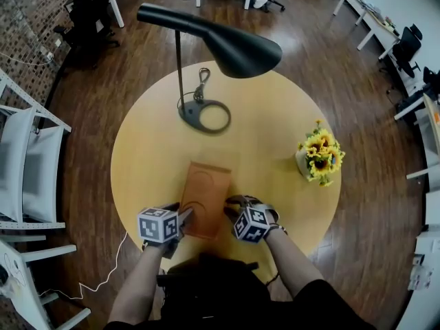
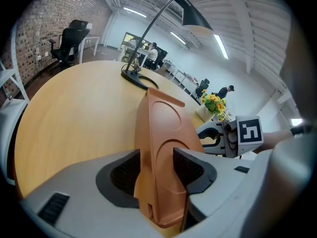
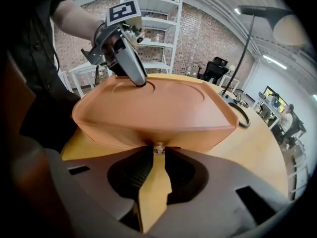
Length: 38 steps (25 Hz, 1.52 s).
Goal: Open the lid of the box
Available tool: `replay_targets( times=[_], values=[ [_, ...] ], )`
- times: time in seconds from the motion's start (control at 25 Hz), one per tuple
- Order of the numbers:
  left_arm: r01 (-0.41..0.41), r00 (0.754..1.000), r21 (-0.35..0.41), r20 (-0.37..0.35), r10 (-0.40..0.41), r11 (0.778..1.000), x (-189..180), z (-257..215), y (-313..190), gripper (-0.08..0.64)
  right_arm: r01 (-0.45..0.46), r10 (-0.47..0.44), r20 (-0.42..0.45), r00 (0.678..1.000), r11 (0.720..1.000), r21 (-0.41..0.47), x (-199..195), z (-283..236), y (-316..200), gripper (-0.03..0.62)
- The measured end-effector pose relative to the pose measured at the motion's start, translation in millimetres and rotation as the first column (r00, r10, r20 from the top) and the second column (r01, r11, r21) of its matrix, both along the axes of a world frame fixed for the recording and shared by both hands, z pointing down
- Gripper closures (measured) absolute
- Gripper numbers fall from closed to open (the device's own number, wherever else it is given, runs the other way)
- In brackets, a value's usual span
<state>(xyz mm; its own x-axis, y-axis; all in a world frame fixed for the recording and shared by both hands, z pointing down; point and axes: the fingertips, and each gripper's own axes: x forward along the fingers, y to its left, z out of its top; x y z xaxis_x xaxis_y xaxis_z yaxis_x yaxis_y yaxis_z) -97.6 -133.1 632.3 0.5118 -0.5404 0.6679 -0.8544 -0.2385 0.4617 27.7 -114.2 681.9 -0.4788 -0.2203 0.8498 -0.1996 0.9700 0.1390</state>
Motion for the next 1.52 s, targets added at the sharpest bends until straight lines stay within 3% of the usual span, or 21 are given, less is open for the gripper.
replay_targets(
  times=[0.36, 0.96, 1.16, 1.4, 1.52],
  values=[
    [-0.005, 1.0, -0.004, 0.016, 0.005, 1.0, -1.3, 3.2, -1.3, 0.357, -0.101, 0.101, 0.027, 0.994, 0.995, -0.01, 21.4, 1.5, 0.5, 0.517],
    [0.016, 1.0, -0.004, 0.019, -0.016, 1.0, -2.9, 5.3, -2.9, 0.357, -0.201, 0.2, -0.035, 0.979, 0.979, -0.021, 95.2, 7.4, 3.6, 0.518],
    [0.027, 1.0, -0.003, 0.014, -0.027, 1.0, -3.2, 5.6, -1.8, 0.356, -0.264, 0.263, -0.054, 0.963, 0.964, -0.031, 125.4, 18.8, 11.7, 0.518],
    [0.025, 0.999, 0.007, 0.02, -0.025, 1.0, -2.8, 7.0, -3.9, 0.36, -0.286, 0.288, -0.059, 0.956, 0.958, 0.028, 122.5, 14.4, 4.8, 0.517],
    [0.027, 0.999, 0.023, 0.022, -0.027, 0.999, -2.7, 7.1, -4.6, 0.36, -0.353, 0.354, -0.053, 0.934, 0.935, 0.033, 128.5, 16.6, 4.9, 0.488]
  ],
)
